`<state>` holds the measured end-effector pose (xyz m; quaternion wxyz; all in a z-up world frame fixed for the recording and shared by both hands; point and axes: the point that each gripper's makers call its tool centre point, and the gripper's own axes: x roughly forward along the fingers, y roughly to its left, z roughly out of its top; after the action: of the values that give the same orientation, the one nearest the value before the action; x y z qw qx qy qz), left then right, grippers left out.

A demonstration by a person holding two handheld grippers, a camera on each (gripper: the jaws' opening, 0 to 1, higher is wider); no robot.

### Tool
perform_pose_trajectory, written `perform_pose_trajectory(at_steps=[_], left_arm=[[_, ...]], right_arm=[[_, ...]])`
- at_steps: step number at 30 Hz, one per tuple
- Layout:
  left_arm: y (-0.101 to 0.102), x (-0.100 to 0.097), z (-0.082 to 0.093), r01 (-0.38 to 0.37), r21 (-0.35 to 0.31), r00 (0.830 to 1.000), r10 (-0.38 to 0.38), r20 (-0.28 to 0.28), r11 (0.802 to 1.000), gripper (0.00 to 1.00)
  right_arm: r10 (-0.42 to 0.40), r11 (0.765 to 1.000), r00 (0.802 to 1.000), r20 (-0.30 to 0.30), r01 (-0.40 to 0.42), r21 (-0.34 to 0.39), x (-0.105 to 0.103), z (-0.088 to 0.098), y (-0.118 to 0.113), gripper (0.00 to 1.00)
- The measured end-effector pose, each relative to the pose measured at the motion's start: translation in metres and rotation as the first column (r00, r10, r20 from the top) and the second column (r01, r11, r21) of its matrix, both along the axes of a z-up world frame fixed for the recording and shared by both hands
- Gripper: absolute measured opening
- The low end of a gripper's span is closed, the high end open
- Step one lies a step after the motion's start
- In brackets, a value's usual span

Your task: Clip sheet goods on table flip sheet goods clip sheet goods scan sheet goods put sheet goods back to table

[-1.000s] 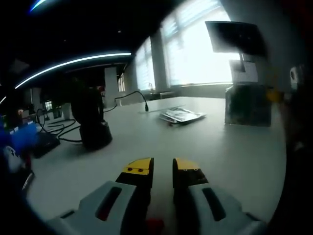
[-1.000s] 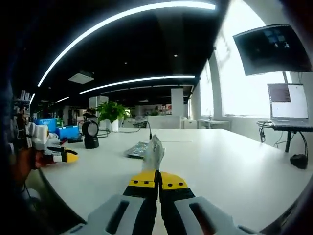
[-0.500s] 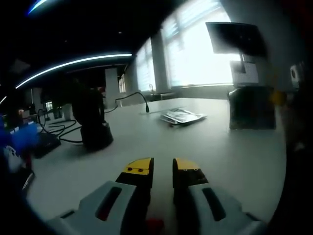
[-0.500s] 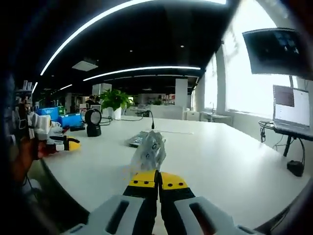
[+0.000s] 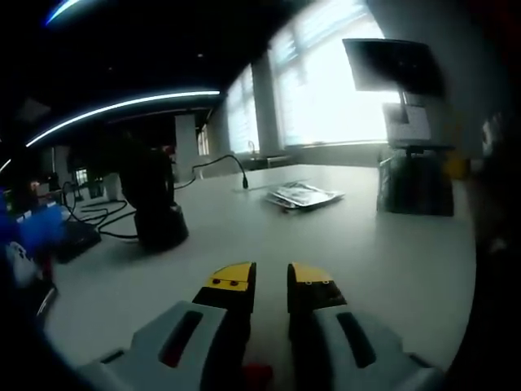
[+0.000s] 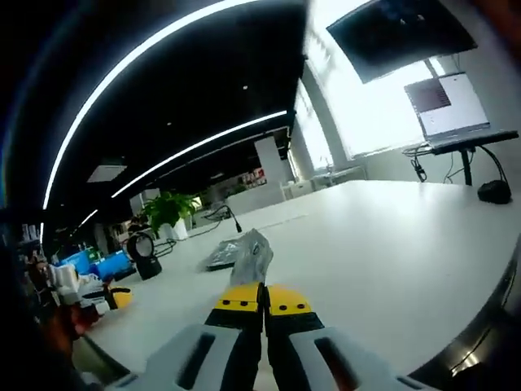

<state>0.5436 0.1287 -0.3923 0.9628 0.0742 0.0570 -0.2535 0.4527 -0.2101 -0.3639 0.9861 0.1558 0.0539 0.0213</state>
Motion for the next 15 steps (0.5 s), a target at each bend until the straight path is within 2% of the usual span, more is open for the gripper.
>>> perform_pose_trajectory(at_steps=[8,13,15], left_arm=[[0.0,0.0,0.001,-0.002,0.001,1.0,0.002,0.004,1.0,0.08],[0.0,-0.001,0.001,0.0,0.003,1.0,0.0,0.005,1.0,0.08],[0.0,-0.001,0.001,0.0,0.004,1.0,0.0,0.005,1.0,0.08]], right_arm=[[-0.053,0.998,0.998,-0.021,0.054,0.044,0.008,-0.015,-0.001,0.0],[-0.068,0.997,0.997,-0.036,0.07,0.045,0.008,-0.019,0.0,0.0],[-0.076,0.997,0.996,-0.045,0.077,0.025,0.009,-0.02,0.0,0.0]])
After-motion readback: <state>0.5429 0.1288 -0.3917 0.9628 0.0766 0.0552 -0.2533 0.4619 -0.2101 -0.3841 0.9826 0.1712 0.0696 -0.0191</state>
